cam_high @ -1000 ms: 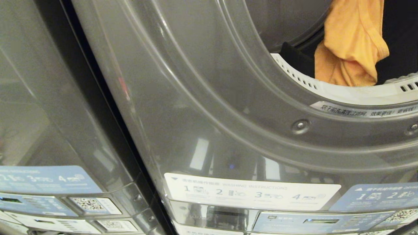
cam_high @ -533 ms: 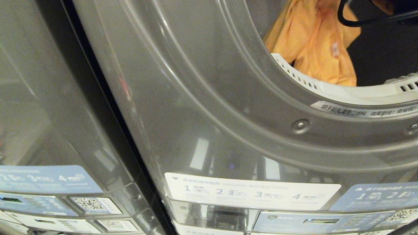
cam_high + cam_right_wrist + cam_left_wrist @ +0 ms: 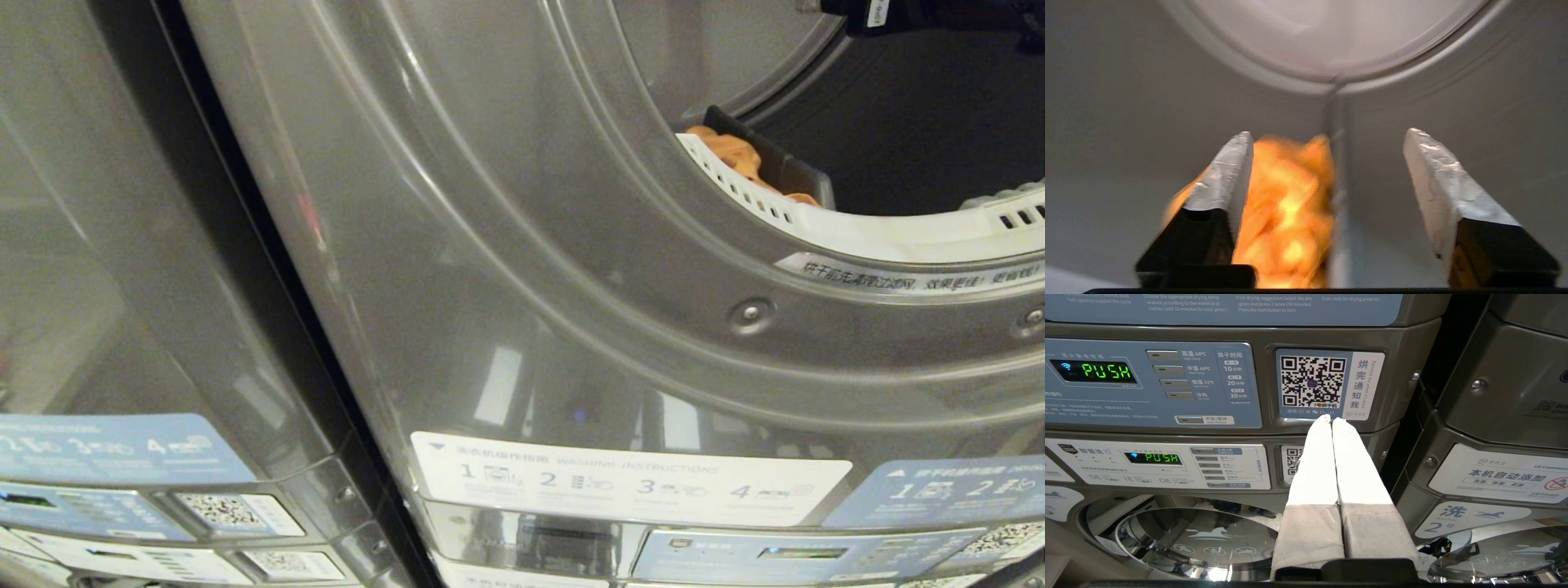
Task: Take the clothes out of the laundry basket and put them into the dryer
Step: Put the clothes in the dryer, then close the dryer
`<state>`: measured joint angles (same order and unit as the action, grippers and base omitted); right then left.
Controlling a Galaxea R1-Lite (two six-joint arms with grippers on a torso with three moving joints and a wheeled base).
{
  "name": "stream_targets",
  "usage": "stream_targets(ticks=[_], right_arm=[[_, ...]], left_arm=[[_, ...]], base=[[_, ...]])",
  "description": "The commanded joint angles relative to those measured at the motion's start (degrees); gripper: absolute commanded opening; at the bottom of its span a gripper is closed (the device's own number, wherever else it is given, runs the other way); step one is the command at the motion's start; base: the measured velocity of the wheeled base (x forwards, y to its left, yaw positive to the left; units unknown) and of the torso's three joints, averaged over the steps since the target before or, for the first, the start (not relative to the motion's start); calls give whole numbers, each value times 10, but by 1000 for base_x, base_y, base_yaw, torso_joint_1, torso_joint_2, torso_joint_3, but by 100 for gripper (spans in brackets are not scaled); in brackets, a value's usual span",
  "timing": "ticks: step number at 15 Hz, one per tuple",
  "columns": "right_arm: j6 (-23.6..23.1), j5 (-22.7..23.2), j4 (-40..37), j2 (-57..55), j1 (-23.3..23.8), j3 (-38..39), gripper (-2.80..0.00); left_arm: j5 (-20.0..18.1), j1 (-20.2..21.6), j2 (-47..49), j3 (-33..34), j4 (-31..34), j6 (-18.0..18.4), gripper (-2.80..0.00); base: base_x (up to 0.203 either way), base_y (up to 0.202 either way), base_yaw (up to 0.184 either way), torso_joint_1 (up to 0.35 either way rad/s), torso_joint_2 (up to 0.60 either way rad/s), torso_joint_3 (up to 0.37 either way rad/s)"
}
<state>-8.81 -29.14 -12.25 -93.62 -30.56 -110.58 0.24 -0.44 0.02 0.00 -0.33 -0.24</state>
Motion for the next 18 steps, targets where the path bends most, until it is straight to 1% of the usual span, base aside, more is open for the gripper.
stream_targets(ticks=[1, 3, 5, 6, 9, 10, 13, 14, 15, 16, 17, 18], right_arm=[[9, -3, -21, 25, -15, -1, 0], [9, -4, -21, 42, -23, 2, 0], [8, -1, -21, 65, -26, 21, 0], [9, -1, -21, 80, -34, 37, -280], [5, -3, -18, 127, -69, 80, -280], [3, -2, -18, 146, -81, 109, -280], [-4, 6, -5, 221, -98, 251, -280], [-6, 29, 20, 252, -99, 302, -280], [-9, 67, 44, 286, -95, 348, -280], [-11, 110, 58, 325, -76, 396, -280], [-12, 150, 67, 365, -38, 441, -280], [-12, 185, 70, 396, 14, 478, -280]], left_arm=[[0, 0, -1, 0, 0, 0, -280], [0, 0, -1, 0, 0, 0, -280], [0, 0, -1, 0, 0, 0, -280], [0, 0, -1, -1, 0, 0, -280], [0, 0, -1, 0, 0, 0, -280], [0, 0, -1, 0, 0, 0, -280], [0, 0, -1, 0, 0, 0, -280], [0, 0, -1, -1, 0, 0, -280], [0, 0, -1, 0, 0, 0, -280], [0, 0, -1, 0, 0, 0, -280], [0, 0, -1, 0, 0, 0, -280], [0, 0, -1, 0, 0, 0, -280]], base=[[0, 0, 0, 0, 0, 0], [0, 0, 0, 0, 0, 0], [0, 0, 0, 0, 0, 0], [0, 0, 0, 0, 0, 0], [0, 0, 0, 0, 0, 0], [0, 0, 0, 0, 0, 0], [0, 0, 0, 0, 0, 0], [0, 0, 0, 0, 0, 0], [0, 0, 0, 0, 0, 0], [0, 0, 0, 0, 0, 0], [0, 0, 0, 0, 0, 0], [0, 0, 0, 0, 0, 0]])
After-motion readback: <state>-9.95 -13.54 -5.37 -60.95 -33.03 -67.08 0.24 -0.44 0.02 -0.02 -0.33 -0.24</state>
